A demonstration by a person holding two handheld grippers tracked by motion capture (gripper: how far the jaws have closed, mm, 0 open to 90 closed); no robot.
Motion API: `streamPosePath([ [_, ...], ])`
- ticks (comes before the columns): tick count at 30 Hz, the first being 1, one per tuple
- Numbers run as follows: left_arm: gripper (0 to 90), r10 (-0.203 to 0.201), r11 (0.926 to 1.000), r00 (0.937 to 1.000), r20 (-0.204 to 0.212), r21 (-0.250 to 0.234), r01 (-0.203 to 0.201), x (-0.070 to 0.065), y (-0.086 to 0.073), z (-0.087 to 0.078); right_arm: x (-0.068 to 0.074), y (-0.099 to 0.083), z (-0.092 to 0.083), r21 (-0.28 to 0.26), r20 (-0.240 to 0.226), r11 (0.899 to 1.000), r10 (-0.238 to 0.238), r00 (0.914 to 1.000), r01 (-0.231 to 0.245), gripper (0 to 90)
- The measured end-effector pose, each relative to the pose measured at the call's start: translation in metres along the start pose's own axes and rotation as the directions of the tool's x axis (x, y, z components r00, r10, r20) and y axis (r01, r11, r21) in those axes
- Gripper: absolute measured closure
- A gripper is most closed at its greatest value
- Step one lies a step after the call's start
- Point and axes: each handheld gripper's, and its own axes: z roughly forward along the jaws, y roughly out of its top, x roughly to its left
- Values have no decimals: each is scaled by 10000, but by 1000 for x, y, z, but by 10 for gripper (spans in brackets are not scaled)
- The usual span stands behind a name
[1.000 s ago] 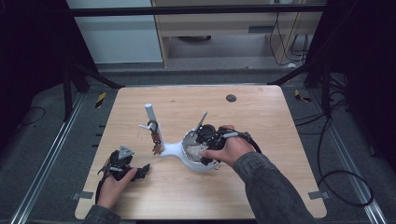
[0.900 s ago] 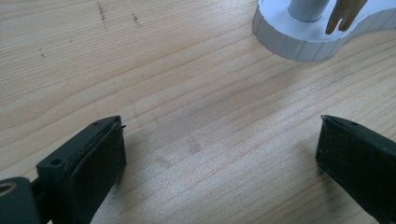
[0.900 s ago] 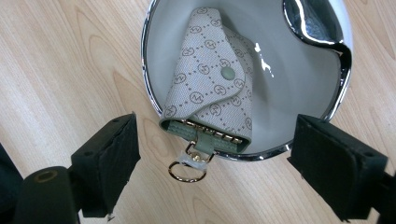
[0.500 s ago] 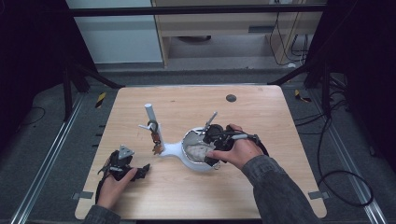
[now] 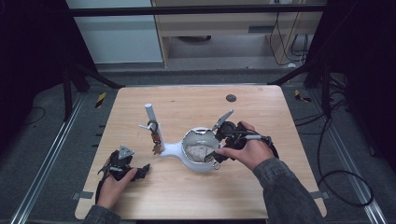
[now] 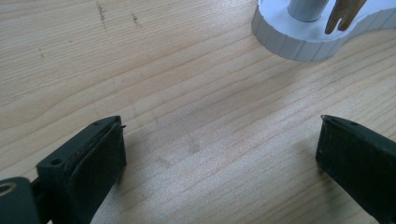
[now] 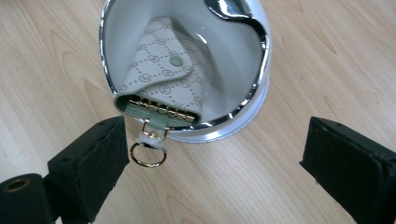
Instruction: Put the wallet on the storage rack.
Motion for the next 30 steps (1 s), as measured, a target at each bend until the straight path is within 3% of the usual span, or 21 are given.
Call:
streamPosePath([
  [17, 7, 7, 10000, 10000, 14, 3, -7, 0, 0, 0, -23, -36, -12, -1080, 461, 9914, 791, 9958, -737, 53],
  [23, 7, 10, 10000, 10000, 16, 7, -10, 0, 0, 0, -29, -56, -13, -1636, 422, 9785, 1339, 9901, -1253, 50],
  [30, 4, 25, 10000, 10000, 24, 17, -25, 0, 0, 0, -34, -78, -11, -1944, 458, 9694, 1615, 9858, -1498, 48],
])
